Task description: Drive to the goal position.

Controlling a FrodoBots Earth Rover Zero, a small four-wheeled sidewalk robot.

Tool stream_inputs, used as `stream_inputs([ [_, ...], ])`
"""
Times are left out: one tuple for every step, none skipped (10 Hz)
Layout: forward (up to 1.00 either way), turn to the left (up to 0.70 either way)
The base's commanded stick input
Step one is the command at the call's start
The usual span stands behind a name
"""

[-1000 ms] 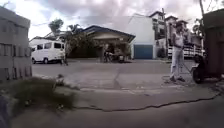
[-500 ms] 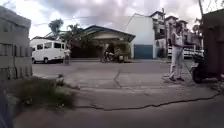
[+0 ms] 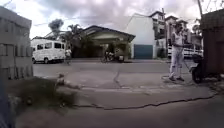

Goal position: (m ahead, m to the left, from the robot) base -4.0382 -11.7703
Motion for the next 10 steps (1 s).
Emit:
stream_inputs([
  [-0.12, -0.24],
  [-0.12, -0.24],
  [-0.12, -0.24],
  [-0.12, -0.24],
  [-0.12, -0.24],
  [-0.12, -0.24],
  [-0.12, -0.24],
  [-0.12, -0.24],
  [-0.12, -0.24],
  [-0.12, -0.24],
])
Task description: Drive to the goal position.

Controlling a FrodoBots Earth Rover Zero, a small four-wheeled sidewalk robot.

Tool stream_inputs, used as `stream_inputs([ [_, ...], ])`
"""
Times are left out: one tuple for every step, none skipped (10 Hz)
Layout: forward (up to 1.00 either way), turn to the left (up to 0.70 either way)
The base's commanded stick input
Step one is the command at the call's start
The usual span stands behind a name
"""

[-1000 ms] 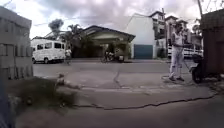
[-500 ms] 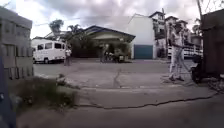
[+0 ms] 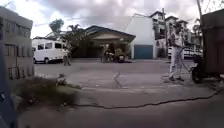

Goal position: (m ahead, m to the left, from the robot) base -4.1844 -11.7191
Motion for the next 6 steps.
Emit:
stream_inputs([
  [-0.12, -0.24],
  [-0.12, -0.24],
  [-0.12, -0.24],
  [-0.12, -0.24],
  [-0.12, -0.24],
  [-0.12, -0.24],
])
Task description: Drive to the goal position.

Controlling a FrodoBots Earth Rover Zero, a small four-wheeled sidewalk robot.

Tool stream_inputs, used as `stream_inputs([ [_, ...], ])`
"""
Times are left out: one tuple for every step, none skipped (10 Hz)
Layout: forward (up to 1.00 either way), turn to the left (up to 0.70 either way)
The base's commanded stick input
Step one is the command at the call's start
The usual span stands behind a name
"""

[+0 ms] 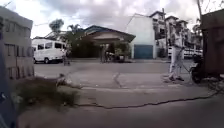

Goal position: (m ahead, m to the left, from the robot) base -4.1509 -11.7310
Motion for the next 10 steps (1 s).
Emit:
stream_inputs([
  [-0.12, -0.24],
  [-0.12, -0.24],
  [-0.12, -0.24],
  [-0.08, -0.38],
  [0.22, -0.59],
  [0.70, -0.35],
  [0.70, -0.35],
  [0.12, -0.10],
  [-0.12, 0.00],
  [-0.12, 0.00],
])
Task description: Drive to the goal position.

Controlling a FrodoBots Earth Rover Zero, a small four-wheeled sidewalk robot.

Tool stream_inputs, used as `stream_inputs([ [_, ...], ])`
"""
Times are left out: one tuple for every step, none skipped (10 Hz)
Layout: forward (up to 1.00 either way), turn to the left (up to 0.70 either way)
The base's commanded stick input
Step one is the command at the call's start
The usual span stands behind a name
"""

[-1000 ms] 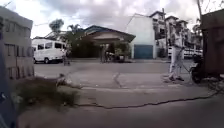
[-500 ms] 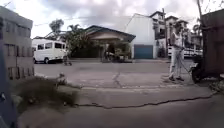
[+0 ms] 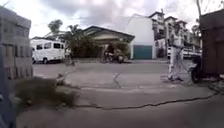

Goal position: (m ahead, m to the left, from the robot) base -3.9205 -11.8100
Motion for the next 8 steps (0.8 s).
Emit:
stream_inputs([
  [-0.12, 0.00],
  [-0.12, 0.00],
  [-0.12, 0.00],
  [-0.12, 0.00],
  [-0.12, -0.07],
  [-0.12, -0.24],
  [-0.12, -0.24],
  [-0.12, -0.24],
])
